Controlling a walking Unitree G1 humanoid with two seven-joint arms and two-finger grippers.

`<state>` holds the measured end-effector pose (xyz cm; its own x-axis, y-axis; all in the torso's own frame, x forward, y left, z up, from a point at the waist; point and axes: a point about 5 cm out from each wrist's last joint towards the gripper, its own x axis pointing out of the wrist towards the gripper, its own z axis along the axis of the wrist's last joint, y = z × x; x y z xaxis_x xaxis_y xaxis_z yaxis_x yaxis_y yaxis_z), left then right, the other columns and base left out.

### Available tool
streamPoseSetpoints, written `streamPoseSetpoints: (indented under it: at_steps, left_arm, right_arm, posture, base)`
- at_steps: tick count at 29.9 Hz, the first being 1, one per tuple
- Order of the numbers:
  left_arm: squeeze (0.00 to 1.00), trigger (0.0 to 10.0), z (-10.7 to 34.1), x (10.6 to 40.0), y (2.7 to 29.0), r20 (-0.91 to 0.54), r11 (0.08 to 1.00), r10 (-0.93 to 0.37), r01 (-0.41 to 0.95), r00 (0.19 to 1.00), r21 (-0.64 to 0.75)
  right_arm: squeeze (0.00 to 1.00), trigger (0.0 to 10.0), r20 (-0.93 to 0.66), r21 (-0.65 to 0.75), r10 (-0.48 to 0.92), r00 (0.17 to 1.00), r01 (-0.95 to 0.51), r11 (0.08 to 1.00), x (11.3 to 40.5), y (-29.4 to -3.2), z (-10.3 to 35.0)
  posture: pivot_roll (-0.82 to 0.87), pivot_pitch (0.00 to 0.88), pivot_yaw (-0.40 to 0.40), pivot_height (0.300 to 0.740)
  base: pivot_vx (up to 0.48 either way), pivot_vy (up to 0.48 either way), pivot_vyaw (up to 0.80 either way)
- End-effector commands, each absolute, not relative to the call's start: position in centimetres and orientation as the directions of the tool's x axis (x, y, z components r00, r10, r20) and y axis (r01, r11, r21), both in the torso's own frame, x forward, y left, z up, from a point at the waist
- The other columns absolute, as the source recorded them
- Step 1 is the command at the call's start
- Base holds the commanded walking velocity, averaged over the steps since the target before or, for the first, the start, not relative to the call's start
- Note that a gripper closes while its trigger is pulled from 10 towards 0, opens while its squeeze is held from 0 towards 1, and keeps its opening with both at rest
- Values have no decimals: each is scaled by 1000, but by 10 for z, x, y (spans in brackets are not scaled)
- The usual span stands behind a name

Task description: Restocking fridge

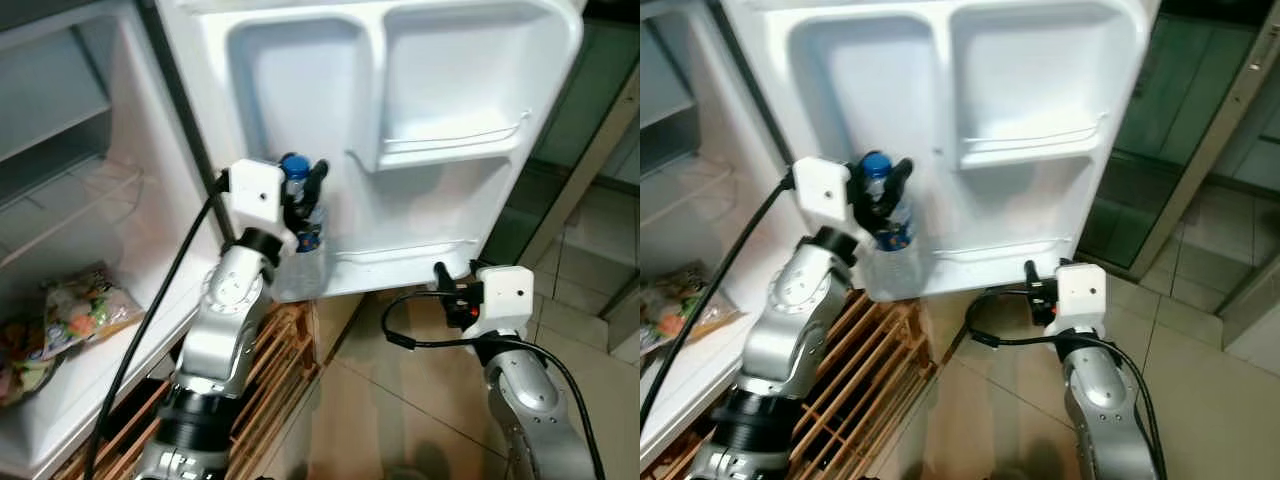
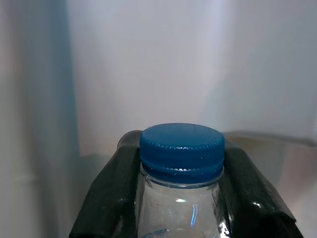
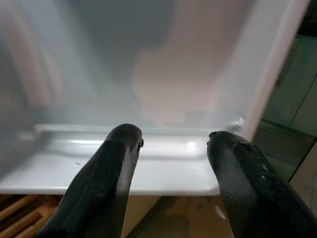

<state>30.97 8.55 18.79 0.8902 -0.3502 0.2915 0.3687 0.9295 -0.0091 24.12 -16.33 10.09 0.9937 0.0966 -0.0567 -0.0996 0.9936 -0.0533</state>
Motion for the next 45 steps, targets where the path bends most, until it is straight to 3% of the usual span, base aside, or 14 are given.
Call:
streamPoseSetpoints:
  at_steps: [1,10,17,24,28,32,34,45]
  left_arm:
    - [0,10000,195,316,102,336,956,-265,292,904,-30]
    - [0,10000,202,337,88,435,957,-285,281,854,75]
    - [0,10000,198,362,95,451,982,-187,147,873,122]
    - [0,10000,181,366,102,417,974,-159,72,895,216]
    - [0,10000,171,366,102,425,937,-154,-5,892,349]
    - [0,10000,158,365,103,389,929,-128,-28,912,369]
    - [1000,10000,152,367,105,344,946,-93,-25,934,323]
    - [1000,10000,146,372,116,277,974,29,-90,960,208]
  right_arm:
    - [0,10000,-55,-59,108,993,-111,992,241,-161,102]
    - [0,10000,-57,-66,122,991,-126,990,238,-158,102]
    - [0,10000,-65,-58,120,991,-124,991,233,-153,99]
    - [0,10000,-78,-68,120,990,-125,990,228,-156,98]
    - [0,10000,-82,-70,119,989,-125,990,228,-157,97]
    - [0,10000,-87,-73,128,988,-135,988,229,-156,97]
    - [0,10000,-89,-74,132,987,-139,988,230,-156,96]
    - [0,10000,-94,-79,138,986,-145,986,231,-157,95]
  posture:
    - [-167,0,45,740]
    - [-215,0,50,740]
    - [-240,0,58,740]
    - [-252,0,54,740]
    - [-249,0,47,740]
    - [-245,0,42,740]
    - [-242,0,41,740]
    - [-240,0,35,740]
  base:
    - [0,0,0]
    - [0,0,0]
    - [0,0,0]
    - [0,0,0]
    - [0,0,0]
    - [0,0,0]
    - [0,0,0]
    - [0,0,0]
